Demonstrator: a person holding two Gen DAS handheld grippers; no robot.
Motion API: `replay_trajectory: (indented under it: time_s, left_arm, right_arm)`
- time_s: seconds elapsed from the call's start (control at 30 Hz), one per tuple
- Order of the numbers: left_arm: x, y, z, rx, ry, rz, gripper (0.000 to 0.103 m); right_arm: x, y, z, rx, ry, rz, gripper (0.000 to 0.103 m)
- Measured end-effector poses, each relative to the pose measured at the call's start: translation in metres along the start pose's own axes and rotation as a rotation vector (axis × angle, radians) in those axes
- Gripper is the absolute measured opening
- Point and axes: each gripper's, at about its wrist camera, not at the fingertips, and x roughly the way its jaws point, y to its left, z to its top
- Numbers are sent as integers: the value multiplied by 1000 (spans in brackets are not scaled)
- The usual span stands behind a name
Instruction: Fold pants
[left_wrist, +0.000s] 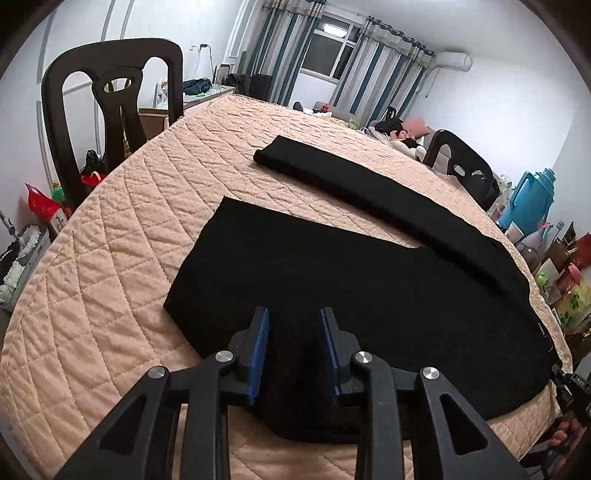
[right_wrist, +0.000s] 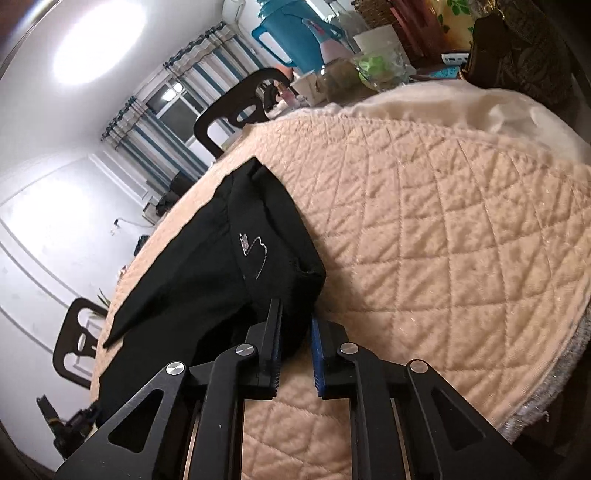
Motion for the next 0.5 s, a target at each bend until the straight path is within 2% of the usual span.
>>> replay_trajectory:
  time_s: [0.07,0.17,0.23,0.33,0.43,0.5]
  left_arm:
    - [-2,0,4,8,8,11,30]
    - [-3,-6,13,31,-1,32,30]
    - [-5,-8,18,42,-16,34,30]
    - [0,-10,27,54,-23,23,31]
    - [16,-10,32,58,8,29,31]
    - [29,-6,34,52,39,39,31]
  right_arm:
    - [1,-1,0,-21,14,10,16]
    - [-6,5,2,-47,-6,-29,26]
    - [-20,16,4,-125,-77,-120,26]
    - [-32,34,10,-223,-163,-188,26]
    - [-25,52,15,-280,-160,-152,26]
    - [-7,68,16,-344,-116,-120,26]
